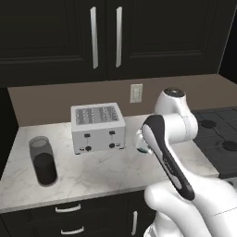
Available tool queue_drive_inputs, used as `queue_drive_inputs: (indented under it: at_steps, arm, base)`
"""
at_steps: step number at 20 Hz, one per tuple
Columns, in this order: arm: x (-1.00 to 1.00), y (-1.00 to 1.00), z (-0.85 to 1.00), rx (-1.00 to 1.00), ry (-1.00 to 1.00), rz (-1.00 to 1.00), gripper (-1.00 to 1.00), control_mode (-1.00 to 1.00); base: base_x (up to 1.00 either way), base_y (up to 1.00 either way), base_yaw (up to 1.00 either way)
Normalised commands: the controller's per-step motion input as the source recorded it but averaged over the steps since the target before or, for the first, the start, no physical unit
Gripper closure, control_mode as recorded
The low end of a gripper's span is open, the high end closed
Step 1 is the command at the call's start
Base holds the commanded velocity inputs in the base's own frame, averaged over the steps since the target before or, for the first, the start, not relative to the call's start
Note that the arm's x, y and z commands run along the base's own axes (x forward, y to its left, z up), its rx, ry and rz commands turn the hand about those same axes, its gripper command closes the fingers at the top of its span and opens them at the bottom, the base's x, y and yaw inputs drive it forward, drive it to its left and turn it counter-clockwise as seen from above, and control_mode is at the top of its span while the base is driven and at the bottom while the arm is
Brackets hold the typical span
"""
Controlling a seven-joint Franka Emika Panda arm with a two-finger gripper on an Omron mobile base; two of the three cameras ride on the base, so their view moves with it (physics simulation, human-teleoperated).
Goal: Pick the mug from the counter and place it inside the microwave. Then close the microwave.
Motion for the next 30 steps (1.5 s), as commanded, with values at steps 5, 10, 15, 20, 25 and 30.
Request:
queue_drive_inputs:
  at_steps: [5, 10, 15, 20, 25, 30]
  arm:
    - [-0.23, 0.00, 0.67, 0.00, -0.10, 0.03, 1.00, -1.00]
    - [-0.22, 0.00, 0.61, 0.00, -0.07, 0.00, 1.00, -1.00]
    - [-0.33, -0.04, 0.43, 0.00, -0.05, 0.00, 1.00, -1.00]
    - [-0.22, -0.06, 0.46, 0.00, -0.06, 0.00, 1.00, -1.00]
    - [-0.13, -0.06, 0.38, 0.00, -0.05, 0.00, 1.00, -1.00]
    - [0.00, -0.06, 0.07, 0.00, -0.01, 0.00, 1.00, -1.00]
  base:
    - [0.00, 0.00, 0.00]
    - [0.00, 0.00, 0.00]
    - [0.00, 0.00, 0.00]
    - [0.00, 0.00, 0.00]
    - [0.00, 0.00, 0.00]
    - [0.00, 0.00, 0.00]
